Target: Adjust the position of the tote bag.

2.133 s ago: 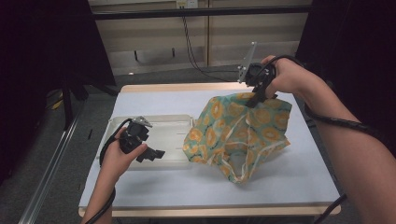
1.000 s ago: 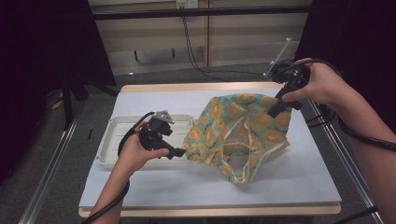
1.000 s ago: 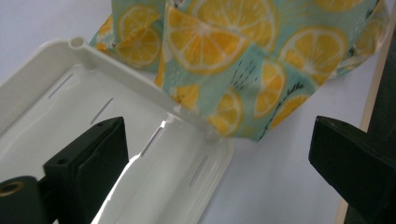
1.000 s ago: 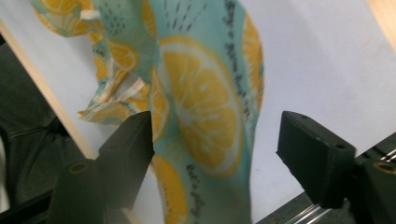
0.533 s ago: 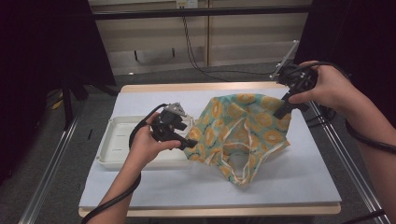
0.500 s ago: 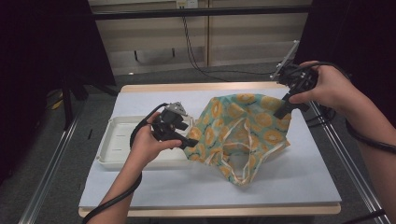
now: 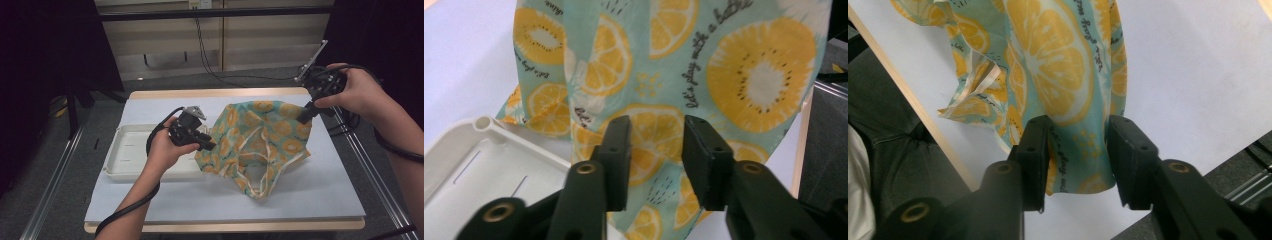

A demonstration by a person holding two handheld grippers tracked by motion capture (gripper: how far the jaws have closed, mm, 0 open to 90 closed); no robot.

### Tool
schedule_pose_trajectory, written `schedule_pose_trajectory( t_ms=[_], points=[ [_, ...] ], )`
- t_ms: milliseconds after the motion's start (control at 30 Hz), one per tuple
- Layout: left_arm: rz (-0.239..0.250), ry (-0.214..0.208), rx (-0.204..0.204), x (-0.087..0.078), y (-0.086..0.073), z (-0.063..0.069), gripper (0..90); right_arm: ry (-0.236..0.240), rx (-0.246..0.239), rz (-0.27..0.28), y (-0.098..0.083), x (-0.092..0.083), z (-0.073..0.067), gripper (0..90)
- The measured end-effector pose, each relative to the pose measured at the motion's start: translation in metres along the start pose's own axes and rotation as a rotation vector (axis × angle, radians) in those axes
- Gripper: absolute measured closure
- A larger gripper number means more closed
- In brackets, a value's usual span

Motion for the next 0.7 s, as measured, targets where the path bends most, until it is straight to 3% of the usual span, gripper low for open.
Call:
schedule_pose_trajectory(
  t_ms=[133, 200, 500, 533, 567, 600, 633, 700],
  points=[
    [0.022, -0.022, -0.005, -0.002, 0.005, 0.002, 87.5, 0.000, 0.010, 0.006, 0.000, -0.002, 0.001, 69.5],
    [0.024, -0.029, -0.005, -0.004, 0.006, 0.003, 90.0, -0.004, 0.015, 0.009, 0.000, -0.002, 0.002, 72.9],
    [-0.004, -0.024, -0.004, -0.007, 0.006, 0.002, 90.0, -0.003, 0.045, 0.023, -0.002, -0.011, 0.005, 85.1],
    [-0.002, -0.024, -0.004, -0.009, 0.007, 0.002, 87.5, 0.003, 0.053, 0.025, -0.003, -0.013, 0.004, 86.8],
    [0.020, -0.027, -0.017, -0.009, 0.010, 0.002, 71.1, 0.000, 0.055, 0.025, -0.003, -0.015, 0.005, 87.0],
    [0.033, 0.005, -0.043, -0.011, 0.013, 0.000, 59.1, 0.005, 0.067, 0.024, -0.004, -0.016, 0.004, 87.9],
    [0.032, 0.005, -0.036, -0.013, 0.015, 0.000, 58.3, 0.006, 0.072, 0.024, -0.004, -0.017, 0.004, 88.1],
    [0.049, 0.003, -0.048, -0.015, 0.017, 0.001, 46.0, 0.008, 0.076, 0.034, -0.004, -0.018, 0.005, 88.5]
  ],
)
Point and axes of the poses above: each handheld gripper's, and its own axes: x roughly forward along the jaws, y roughly out of its top, z roughly to its right, the point moved 9 cm from there along x, roughly forward along the jaws, and after that the axes turned 2 degrees about -z, right-handed, at the moved point
